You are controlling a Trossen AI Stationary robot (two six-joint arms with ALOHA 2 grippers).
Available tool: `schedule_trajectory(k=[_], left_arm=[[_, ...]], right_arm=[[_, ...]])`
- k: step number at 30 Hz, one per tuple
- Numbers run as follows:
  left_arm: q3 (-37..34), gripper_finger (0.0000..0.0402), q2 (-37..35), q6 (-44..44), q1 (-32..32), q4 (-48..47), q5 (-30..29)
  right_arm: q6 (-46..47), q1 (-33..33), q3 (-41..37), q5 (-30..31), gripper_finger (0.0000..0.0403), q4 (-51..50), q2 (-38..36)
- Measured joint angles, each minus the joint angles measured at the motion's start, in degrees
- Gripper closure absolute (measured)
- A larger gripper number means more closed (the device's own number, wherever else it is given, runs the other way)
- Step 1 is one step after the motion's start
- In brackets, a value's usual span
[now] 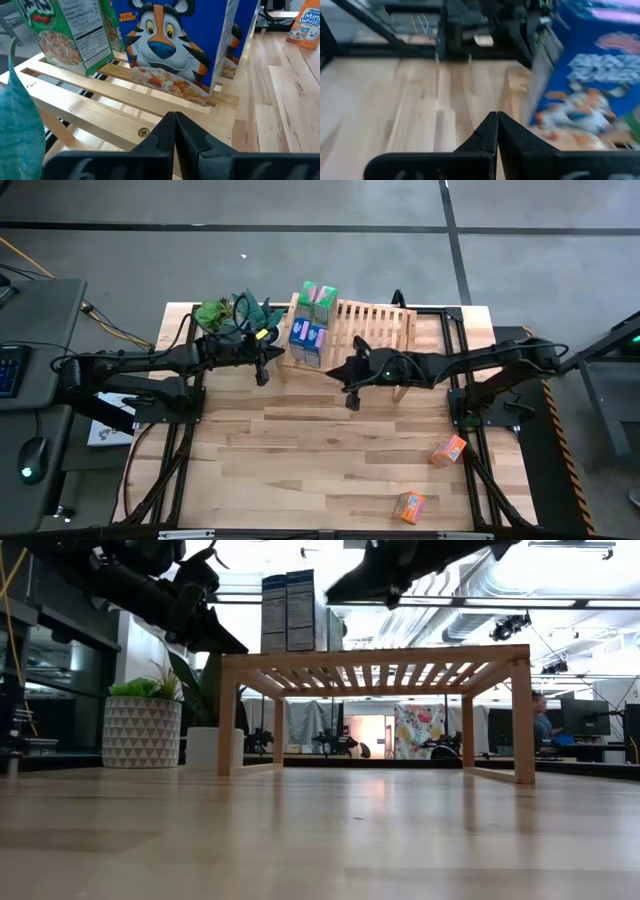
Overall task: Stack cereal on shelf
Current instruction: Adjust the cereals on the shelf
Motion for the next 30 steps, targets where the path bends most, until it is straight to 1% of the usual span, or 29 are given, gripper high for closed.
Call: schedule_trajectory(k=[3, 6, 9, 15, 25, 30], left_arm=[[0.0, 0.0402, 0.0, -0.1, 0.0, 0.1, 0.0], [0.0, 0.0401, 0.0, -0.3, 0.0, 0.1, 0.0], [0.0, 0.0401, 0.0, -0.3, 0.0, 0.1, -0.1], [0.0, 0.0402, 0.0, -0.3, 0.0, 0.1, -0.2], [0.0, 0.0402, 0.0, -0.4, 0.0, 0.1, -0.2], [0.0, 0.0402, 0.0, -0.4, 0.0, 0.1, -0.2]], right_arm=[[0.1, 1.1, 0.0, 0.4, 0.0403, 5.9, 3.2], [1.2, 1.7, 0.0, 2.6, 0.0403, 10.6, 6.3], [1.4, 1.7, 0.0, 4.8, 0.0403, 12.6, 8.0], [1.3, 1.0, 0.0, 9.5, 0.0403, 12.9, 8.3], [1.4, -1.0, 0.1, 10.1, 0.0403, 13.3, 8.3], [1.4, -1.1, 0.1, 12.9, 0.0403, 13.3, 8.3]])
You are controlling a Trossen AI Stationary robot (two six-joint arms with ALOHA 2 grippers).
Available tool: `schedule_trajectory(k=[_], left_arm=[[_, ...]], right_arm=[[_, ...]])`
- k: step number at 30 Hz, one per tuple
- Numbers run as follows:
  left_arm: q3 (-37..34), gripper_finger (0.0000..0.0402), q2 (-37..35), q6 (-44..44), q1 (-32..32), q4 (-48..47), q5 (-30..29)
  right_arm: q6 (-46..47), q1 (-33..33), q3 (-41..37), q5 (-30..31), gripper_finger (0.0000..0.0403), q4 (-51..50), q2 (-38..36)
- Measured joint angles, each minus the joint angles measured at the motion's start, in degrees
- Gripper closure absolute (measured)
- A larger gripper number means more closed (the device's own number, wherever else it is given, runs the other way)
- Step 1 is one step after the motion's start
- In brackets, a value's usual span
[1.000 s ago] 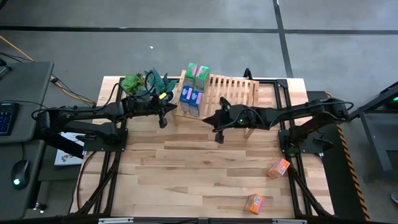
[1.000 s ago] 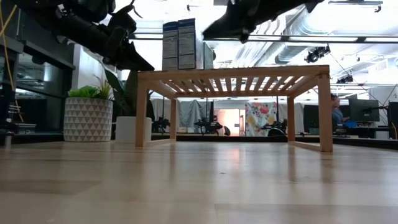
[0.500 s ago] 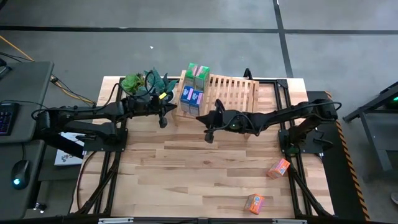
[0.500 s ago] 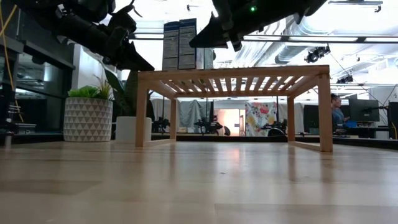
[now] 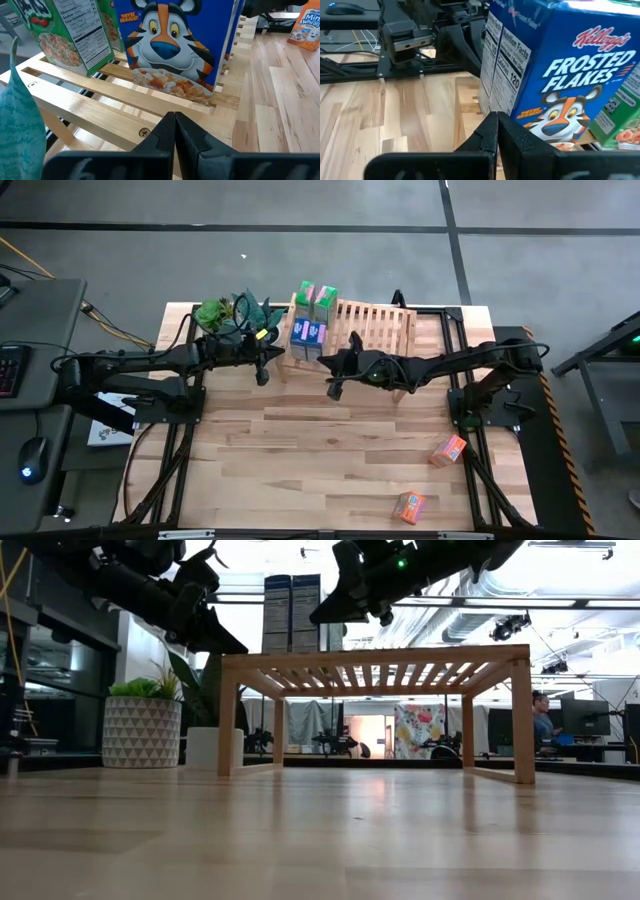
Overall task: Stack cereal on shelf
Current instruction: Adjust the cereals on the shelf
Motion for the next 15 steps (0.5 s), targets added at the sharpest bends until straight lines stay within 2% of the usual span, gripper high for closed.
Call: schedule_trajectory(k=[9, 13, 15], left_arm=[[0.0, 0.0401, 0.0, 0.0, 0.0, -0.1, 0.0], [0.0, 0.0402, 0.0, 0.0, 0.0, -0.4, 0.0], [0.0, 0.0402, 0.0, 0.0, 0.0, -0.4, 0.0]], right_arm=[[-1.3, 1.6, 0.0, -1.6, 0.0403, -3.6, -1.4], [-1.5, 3.1, 0.1, 2.0, 0.0403, -10.8, -5.7], [-2.1, 3.7, 0.1, 5.9, 0.0403, -13.4, -8.3]])
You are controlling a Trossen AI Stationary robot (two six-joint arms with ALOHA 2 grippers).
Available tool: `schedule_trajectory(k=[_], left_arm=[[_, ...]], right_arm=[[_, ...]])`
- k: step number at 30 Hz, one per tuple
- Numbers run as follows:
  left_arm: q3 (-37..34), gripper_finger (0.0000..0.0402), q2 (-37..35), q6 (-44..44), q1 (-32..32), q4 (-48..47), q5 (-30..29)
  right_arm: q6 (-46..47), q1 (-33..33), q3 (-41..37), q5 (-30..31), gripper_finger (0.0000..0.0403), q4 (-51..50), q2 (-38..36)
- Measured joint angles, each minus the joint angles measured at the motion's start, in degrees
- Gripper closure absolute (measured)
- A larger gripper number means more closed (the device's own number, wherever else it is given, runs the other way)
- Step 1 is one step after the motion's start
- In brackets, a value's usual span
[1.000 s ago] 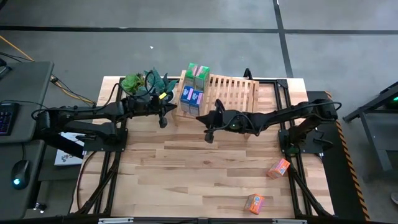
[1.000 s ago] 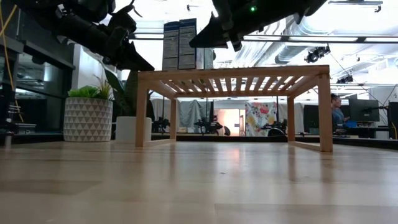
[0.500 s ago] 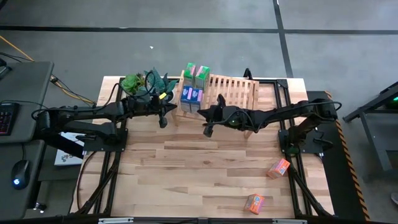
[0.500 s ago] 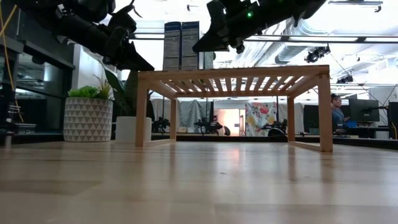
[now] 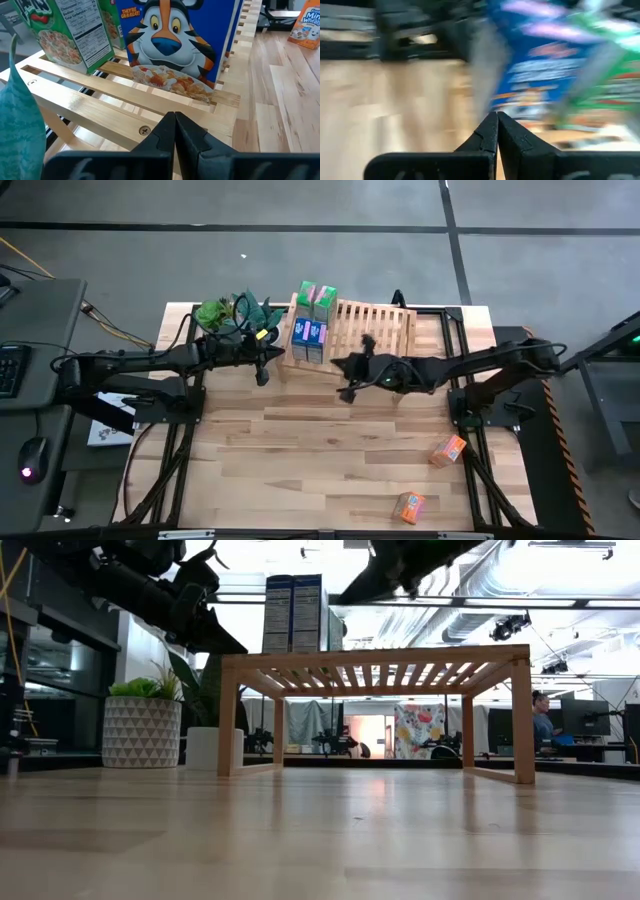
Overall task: Stack cereal on shelf
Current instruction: Adjust the cereals on the shelf
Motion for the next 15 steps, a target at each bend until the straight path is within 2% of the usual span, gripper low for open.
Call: schedule_trajectory(k=[4, 6, 10, 15], left_arm=[[0.0, 0.0402, 0.0, 0.0, 0.0, 0.0, 0.0], [0.0, 0.0402, 0.0, 0.0, 0.0, 0.2, 0.0], [0.0, 0.0401, 0.0, 0.0, 0.0, 0.9, 0.0], [0.0, 0.0402, 0.0, 0.0, 0.0, 0.9, 0.0]], right_arm=[[-3.9, -1.8, 0.0, 11.7, 0.0403, -0.3, -3.2], [-5.4, -5.6, 0.1, 11.2, 0.0403, 0.5, -3.5], [-2.9, -15.5, 0.1, -0.6, 0.0403, 0.1, -2.3], [1.1, -24.7, 0.1, -10.6, 0.0403, 3.0, 0.7]])
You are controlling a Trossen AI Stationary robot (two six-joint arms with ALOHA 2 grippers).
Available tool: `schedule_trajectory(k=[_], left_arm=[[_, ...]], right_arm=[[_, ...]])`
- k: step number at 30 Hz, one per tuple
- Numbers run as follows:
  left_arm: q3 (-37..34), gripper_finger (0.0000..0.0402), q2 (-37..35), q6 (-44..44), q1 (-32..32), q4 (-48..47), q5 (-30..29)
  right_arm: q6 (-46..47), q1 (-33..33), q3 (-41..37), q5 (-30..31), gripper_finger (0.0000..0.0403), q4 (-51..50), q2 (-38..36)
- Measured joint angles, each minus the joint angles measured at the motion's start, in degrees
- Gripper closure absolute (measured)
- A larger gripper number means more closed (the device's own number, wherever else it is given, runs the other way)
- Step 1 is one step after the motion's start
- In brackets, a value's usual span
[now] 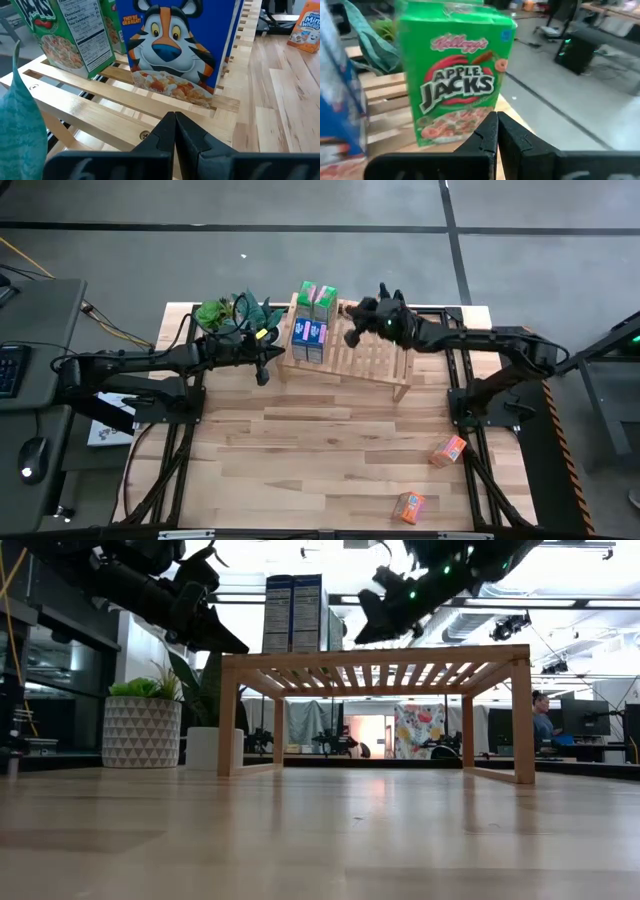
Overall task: Stack cereal on shelf
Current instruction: Adjust the cereals on the shelf
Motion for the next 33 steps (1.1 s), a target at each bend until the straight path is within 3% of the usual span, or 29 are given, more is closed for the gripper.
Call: schedule_trajectory(k=[3, 8, 33], left_arm=[[0.0, 0.0402, 0.0, 0.0, 0.0, 0.4, 0.0], [0.0, 0.0401, 0.0, 0.6, 0.0, 0.4, -0.1], [0.0, 0.0402, 0.0, 0.0, 0.0, 0.8, -0.2]], right_arm=[[0.9, -2.4, 0.0, -5.1, 0.0403, 2.2, 2.3], [0.9, -3.1, 0.0, -7.4, 0.0403, 5.4, 3.7], [3.7, -6.0, -0.1, -10.8, 0.0403, 12.6, 6.2]])
